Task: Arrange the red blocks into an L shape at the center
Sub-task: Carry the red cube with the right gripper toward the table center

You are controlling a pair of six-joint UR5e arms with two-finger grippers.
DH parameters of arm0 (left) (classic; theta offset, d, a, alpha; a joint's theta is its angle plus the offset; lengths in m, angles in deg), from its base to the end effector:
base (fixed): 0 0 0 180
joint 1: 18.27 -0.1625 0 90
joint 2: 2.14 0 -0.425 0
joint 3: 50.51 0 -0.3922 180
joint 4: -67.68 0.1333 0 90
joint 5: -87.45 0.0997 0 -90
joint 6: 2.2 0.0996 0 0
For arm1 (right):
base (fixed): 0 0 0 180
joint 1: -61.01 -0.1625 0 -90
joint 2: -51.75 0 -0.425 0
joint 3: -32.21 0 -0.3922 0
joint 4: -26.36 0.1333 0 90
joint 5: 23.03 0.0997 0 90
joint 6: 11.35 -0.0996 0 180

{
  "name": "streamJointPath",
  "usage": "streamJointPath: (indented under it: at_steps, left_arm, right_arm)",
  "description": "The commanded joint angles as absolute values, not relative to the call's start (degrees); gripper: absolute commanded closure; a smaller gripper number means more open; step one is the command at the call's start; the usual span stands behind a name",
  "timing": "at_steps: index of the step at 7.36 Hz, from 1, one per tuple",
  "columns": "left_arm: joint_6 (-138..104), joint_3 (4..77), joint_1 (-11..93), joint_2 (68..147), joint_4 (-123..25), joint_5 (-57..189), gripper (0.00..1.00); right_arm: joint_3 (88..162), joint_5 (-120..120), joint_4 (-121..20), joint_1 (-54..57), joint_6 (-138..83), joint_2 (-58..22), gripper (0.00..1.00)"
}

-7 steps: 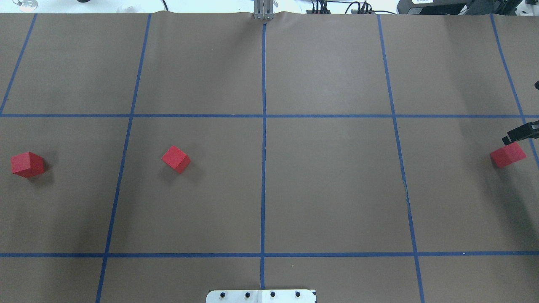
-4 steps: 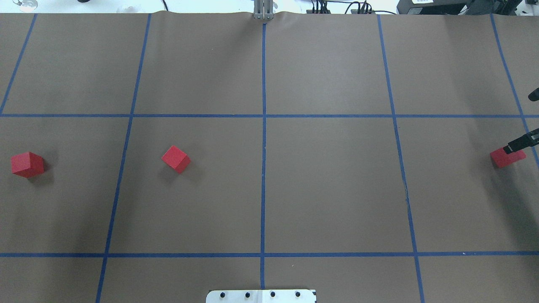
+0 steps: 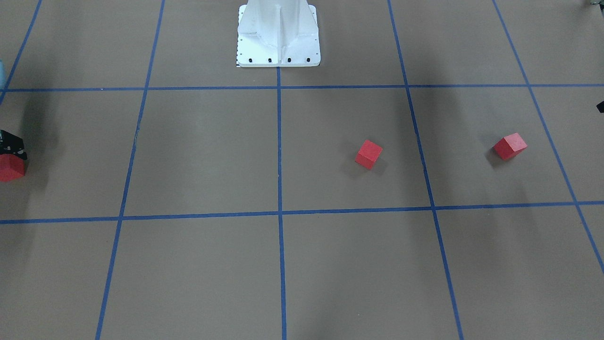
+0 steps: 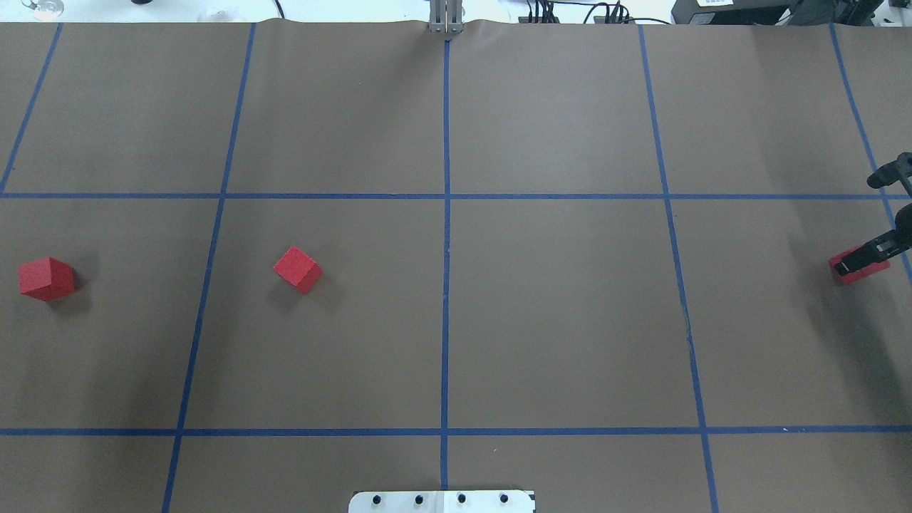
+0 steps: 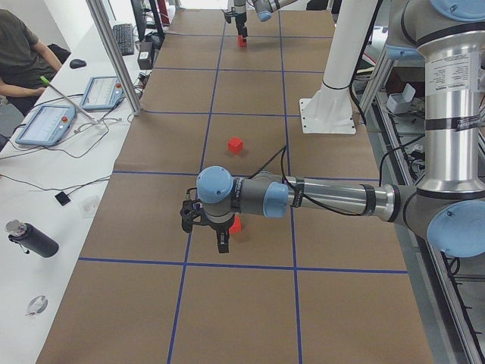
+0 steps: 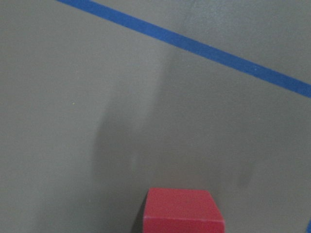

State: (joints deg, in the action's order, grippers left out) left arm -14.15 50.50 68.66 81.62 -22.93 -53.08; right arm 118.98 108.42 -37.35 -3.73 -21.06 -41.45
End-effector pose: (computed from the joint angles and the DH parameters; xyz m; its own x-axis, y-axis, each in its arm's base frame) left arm -0.0322 -0.4522 0.6061 0.6283 -0.1018 -0.7713 0.0785 0.9946 -0.0674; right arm -0.1461 -0.4675 0.6671 0.6413 -0.3723 0.6710 0.2975 0.9267 0.2298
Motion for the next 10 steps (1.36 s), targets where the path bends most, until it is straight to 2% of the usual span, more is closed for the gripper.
streamJointPath:
  at_steps: [1,3,5,7,10]
  left_arm:
    - [-14.16,50.39,68.65,81.62,-22.93,-53.09,0.0]
    - [-14.16,50.57,68.65,81.62,-22.93,-53.09,0.0]
    - [-14.25,51.53,68.65,81.62,-22.93,-53.18,0.0]
    - [-14.25,52.24,68.57,81.71,-22.93,-56.84,0.0]
    - [-16.68,52.85,66.21,82.15,-25.12,-59.05,0.0]
  right_arm:
    - [118.43,108.63,-37.36,-3.41,-20.41,-41.5,1.0]
    - [120.17,108.98,-37.36,-3.5,-20.75,-41.06,1.0]
    - [128.41,109.59,-42.42,-3.5,-28.33,-38.36,1.0]
    - [131.34,108.9,-43.6,1.56,-45.98,-32.29,1.0]
    - [131.71,101.98,-47.17,15.87,-76.73,-16.85,1.0]
